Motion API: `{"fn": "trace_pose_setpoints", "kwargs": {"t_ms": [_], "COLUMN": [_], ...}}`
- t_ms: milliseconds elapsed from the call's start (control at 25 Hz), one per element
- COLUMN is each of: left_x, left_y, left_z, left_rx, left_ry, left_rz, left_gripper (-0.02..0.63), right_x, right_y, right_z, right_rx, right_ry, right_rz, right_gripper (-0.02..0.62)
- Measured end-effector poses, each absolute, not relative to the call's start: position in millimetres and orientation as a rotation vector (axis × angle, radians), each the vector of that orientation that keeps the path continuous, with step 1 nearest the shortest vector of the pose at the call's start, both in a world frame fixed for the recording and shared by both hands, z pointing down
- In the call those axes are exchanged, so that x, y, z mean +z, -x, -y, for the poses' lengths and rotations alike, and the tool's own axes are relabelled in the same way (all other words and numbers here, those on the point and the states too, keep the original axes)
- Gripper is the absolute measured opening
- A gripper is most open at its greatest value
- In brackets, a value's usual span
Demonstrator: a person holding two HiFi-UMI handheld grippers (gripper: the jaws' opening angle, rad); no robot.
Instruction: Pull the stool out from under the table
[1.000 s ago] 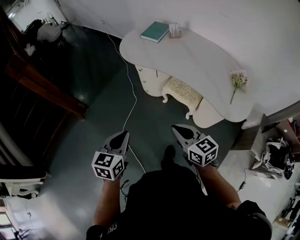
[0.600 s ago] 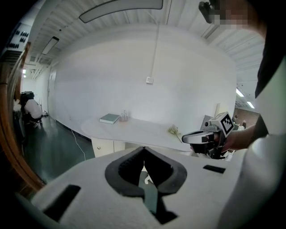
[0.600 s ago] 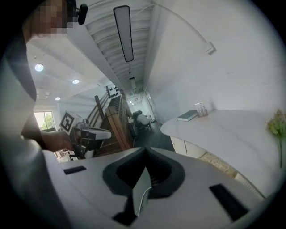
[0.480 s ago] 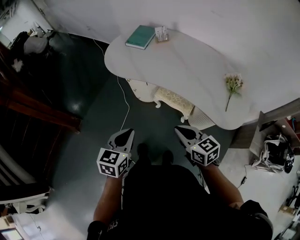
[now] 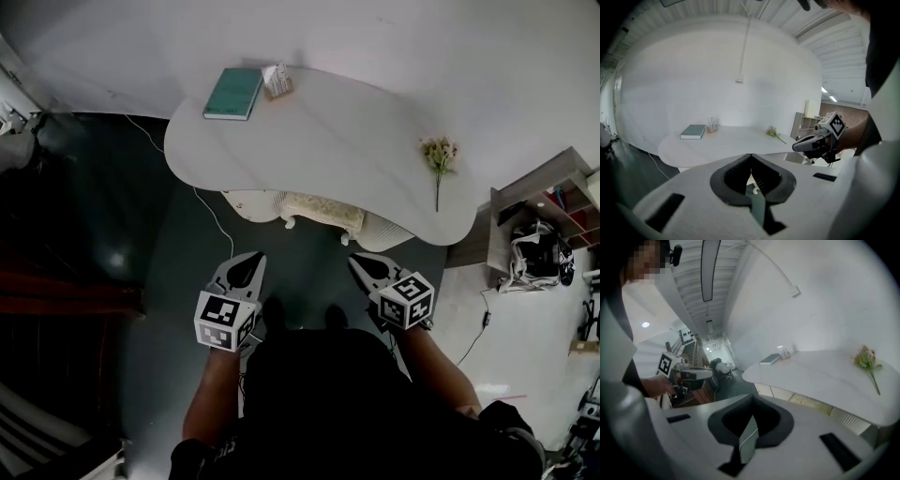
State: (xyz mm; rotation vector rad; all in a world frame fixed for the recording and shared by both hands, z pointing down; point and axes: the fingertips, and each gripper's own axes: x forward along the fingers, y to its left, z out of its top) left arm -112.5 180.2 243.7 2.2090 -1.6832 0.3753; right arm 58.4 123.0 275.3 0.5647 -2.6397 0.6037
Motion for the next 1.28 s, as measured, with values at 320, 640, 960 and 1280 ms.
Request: {"fn": "trace_pose_setpoints", "kwargs": {"t_ms": [320, 640, 960, 1280], "left_x": [302, 372, 421, 481], "left_y": [166, 151, 100, 66], "left_z": [-164, -162, -158, -151], "left_rx": [0.453, 0.485, 0.534, 0.617], "left_ry": [-2.293, -2.303, -2.31, -2.271], "left_rz": [1.459, 1.24, 1.123, 1.1], "left_gripper": [0.008, 0.008, 0.008, 0.008], "right_x": [314, 369, 401, 468], "right_y": [12, 16, -22, -57], "right_z": [-169, -200, -188, -160], "right_rx": [0.752, 0.855, 0.884, 0.91], "right_ry": [-0.68, -0.753, -0.856, -0.862], "right_rz": [2.528, 2.413, 2.396, 2.4], "right_gripper": [0.006, 0.006, 0.006, 0.006]}}
